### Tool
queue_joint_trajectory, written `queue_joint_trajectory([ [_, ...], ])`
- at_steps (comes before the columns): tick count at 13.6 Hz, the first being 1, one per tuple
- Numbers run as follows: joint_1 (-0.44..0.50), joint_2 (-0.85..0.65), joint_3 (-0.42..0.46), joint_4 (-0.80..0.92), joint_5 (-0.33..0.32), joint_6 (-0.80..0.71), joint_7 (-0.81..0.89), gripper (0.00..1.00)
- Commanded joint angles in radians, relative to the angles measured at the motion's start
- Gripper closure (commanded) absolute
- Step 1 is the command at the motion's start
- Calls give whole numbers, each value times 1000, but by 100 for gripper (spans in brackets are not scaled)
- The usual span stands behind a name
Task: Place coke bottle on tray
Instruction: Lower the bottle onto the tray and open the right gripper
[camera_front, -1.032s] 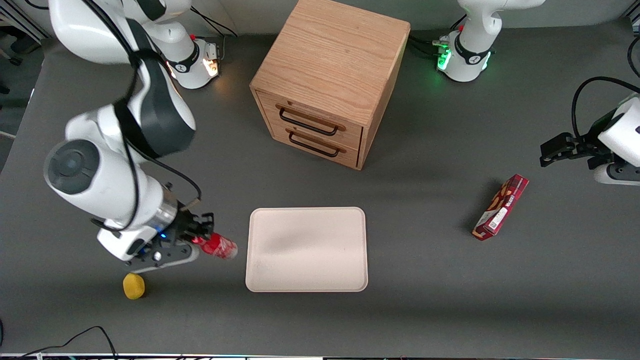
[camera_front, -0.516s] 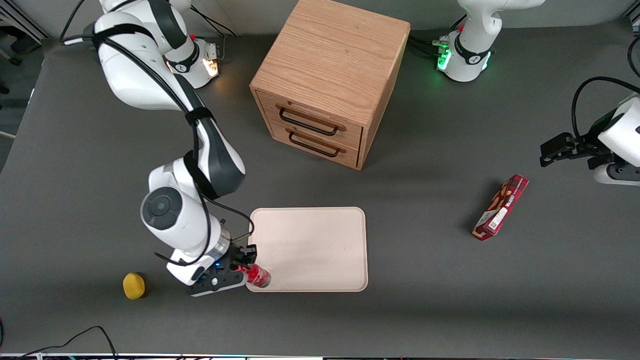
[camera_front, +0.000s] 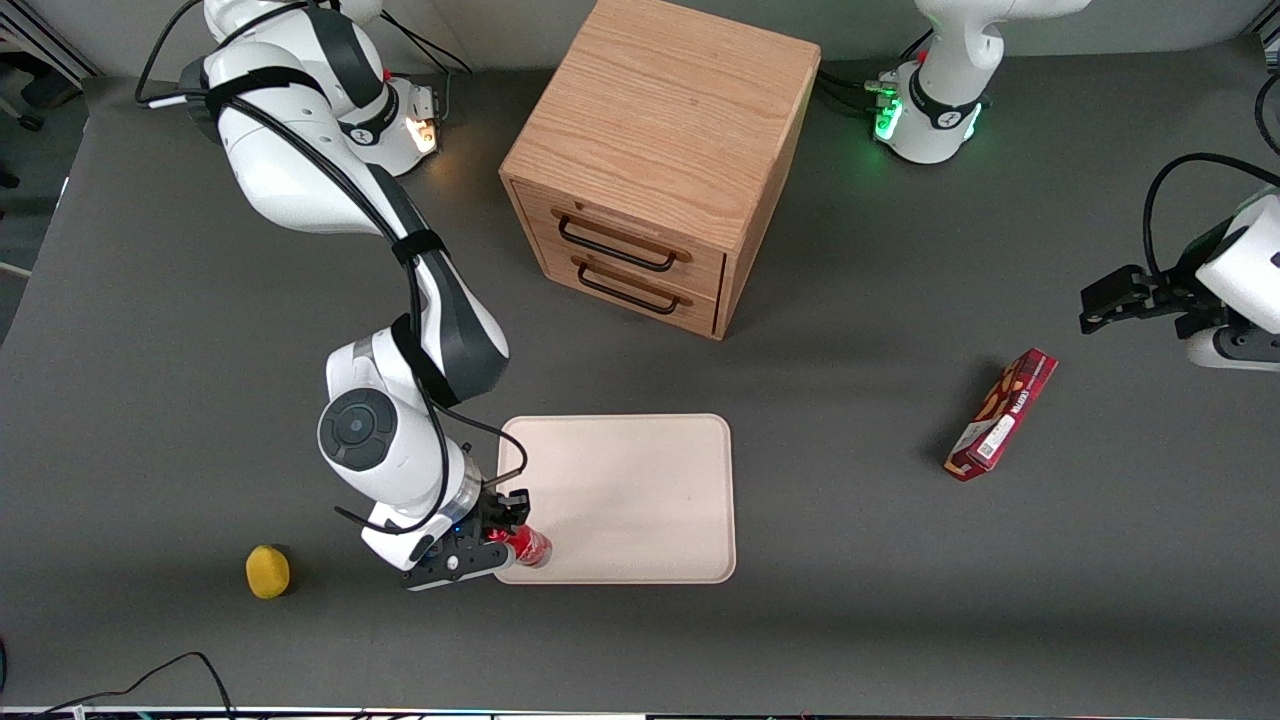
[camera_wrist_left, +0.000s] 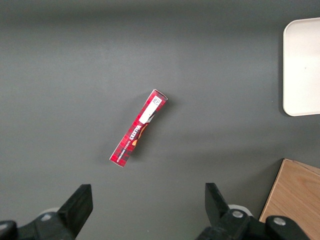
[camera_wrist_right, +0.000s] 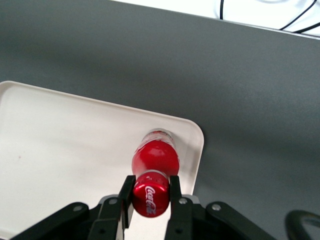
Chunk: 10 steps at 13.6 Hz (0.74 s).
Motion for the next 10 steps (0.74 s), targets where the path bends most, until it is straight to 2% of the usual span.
queue_joint_trajectory([
  [1,6,-1,-7,-5,-4,-1,14,68],
  [2,7,-1,-7,-8,-4,1,18,1],
  [6,2,-26,-10,-8,-2,-16,22,0],
  [10,-16,-113,-7,-16,4,-166,12,0],
])
